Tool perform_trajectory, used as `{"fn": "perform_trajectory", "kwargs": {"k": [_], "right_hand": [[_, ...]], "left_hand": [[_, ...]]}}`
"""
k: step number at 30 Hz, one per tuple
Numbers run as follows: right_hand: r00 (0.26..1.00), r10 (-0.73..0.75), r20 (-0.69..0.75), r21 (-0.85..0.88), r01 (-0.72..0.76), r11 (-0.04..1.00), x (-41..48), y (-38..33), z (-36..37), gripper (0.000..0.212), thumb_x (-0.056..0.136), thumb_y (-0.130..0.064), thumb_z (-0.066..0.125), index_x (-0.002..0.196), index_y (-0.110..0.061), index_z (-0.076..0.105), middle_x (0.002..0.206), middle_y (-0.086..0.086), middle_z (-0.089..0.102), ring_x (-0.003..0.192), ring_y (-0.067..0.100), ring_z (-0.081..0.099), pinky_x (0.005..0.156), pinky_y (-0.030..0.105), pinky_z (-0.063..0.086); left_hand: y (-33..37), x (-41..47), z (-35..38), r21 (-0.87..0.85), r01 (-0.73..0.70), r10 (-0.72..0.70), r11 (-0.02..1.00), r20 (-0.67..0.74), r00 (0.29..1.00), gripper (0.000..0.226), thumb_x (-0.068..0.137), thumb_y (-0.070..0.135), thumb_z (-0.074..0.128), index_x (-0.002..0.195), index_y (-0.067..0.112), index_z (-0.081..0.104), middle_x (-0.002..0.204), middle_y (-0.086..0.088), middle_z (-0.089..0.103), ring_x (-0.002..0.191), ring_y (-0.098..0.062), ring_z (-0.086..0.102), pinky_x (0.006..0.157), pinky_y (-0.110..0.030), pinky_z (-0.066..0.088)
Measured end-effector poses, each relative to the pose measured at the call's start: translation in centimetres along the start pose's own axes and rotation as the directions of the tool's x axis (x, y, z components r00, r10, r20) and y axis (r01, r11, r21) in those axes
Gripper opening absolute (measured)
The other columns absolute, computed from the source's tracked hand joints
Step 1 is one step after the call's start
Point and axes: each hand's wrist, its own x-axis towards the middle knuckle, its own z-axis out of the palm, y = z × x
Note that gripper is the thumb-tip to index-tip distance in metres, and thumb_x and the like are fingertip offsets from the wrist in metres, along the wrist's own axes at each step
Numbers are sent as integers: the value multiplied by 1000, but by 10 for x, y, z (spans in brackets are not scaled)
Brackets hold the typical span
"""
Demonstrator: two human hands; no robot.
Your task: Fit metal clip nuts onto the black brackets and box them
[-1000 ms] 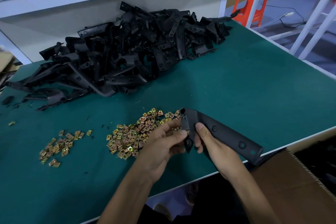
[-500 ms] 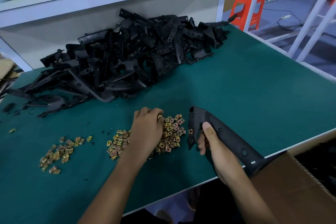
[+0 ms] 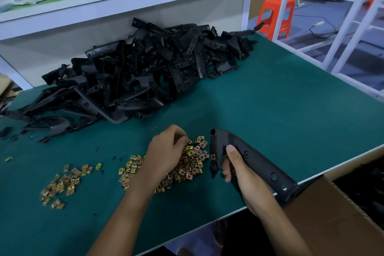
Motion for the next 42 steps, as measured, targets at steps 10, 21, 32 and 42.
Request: {"fn": "perform_trajectory", "kwargs": {"k": [10, 21, 32, 42], "right_hand": [[997, -79, 17, 40, 78, 996, 1, 4, -4, 60, 91, -64, 54, 62, -12, 59, 65, 11, 61, 61, 23, 58, 75, 37, 45], [999, -52, -6, 200, 52, 978, 0, -3, -3, 50, 94, -41, 61, 52, -13, 58, 56, 11, 56, 53, 25, 52, 65, 40, 42], [998, -61, 11, 209, 58, 976, 0, -4, -4, 54, 95, -42, 57, 50, -11, 56, 53, 13, 55, 56, 30, 53, 71, 44, 42], [990, -118, 75, 101, 111, 989, -1, 0, -8, 55, 98, -51, 56, 54, -19, 57, 57, 10, 58, 61, 29, 58, 77, 37, 47]], "left_hand": [[24, -36, 14, -679, 116, -88, 725, 76, 993, 22, 98, 18, 64, 97, 36, 75, 92, 19, 75, 86, 4, 67, 73, -10, 49], [33, -41, 27, -768, 277, -177, 578, 213, 961, 15, 104, 24, 54, 96, 29, 65, 71, 9, 63, 61, -4, 54, 56, -17, 45], [41, -47, 19, -910, 372, -131, 185, 352, 927, 23, 89, -3, 65, 87, 17, 75, 96, -11, 76, 79, -16, 71, 66, -24, 57], [43, -45, 21, -857, 516, -177, 3, 507, 843, 33, 72, 4, 70, 102, 15, 73, 95, -9, 76, 72, -16, 71, 66, -27, 58]]}}
